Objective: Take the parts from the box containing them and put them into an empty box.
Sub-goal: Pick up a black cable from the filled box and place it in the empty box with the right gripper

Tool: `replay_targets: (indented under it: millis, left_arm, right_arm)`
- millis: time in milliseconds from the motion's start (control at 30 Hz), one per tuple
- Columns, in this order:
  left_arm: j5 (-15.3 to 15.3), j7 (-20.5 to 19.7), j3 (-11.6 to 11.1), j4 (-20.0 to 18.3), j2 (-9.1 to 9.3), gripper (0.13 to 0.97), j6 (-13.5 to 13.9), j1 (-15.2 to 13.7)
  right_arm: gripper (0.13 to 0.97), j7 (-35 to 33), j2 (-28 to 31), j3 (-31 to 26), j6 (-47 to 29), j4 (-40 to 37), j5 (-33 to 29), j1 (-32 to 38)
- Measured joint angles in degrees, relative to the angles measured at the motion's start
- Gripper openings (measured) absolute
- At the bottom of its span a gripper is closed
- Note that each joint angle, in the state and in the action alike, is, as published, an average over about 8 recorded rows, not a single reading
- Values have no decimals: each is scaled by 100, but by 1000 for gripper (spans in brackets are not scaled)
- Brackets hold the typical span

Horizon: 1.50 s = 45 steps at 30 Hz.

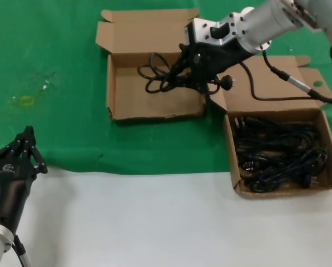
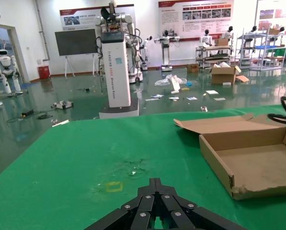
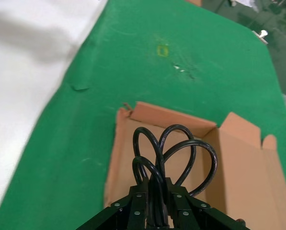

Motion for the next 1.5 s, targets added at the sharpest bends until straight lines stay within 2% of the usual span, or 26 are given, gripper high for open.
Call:
replay_targets:
  millis: [133, 433, 633, 1000, 1500]
  left_arm:
    - [0, 0, 0, 0, 0, 144, 0, 0]
    - [0, 0, 0, 0, 0, 144, 0, 0]
    - [0, 0, 0, 0, 0, 144, 0, 0]
    - [0, 0, 0, 0, 0, 144, 0, 0]
    - [0, 0, 0, 0, 0, 144, 0, 0]
  right_arm:
    - [204, 60, -76, -501, 314, 130, 481, -108]
    - [204, 242, -116, -2141, 891, 527, 2037, -303]
    - [204, 334, -119, -2712, 1184, 788, 2581, -409]
    - [203, 392, -120, -2932, 1660, 1185, 2697, -682]
    - [209, 338, -120, -2942, 2068, 1265, 2666, -879]
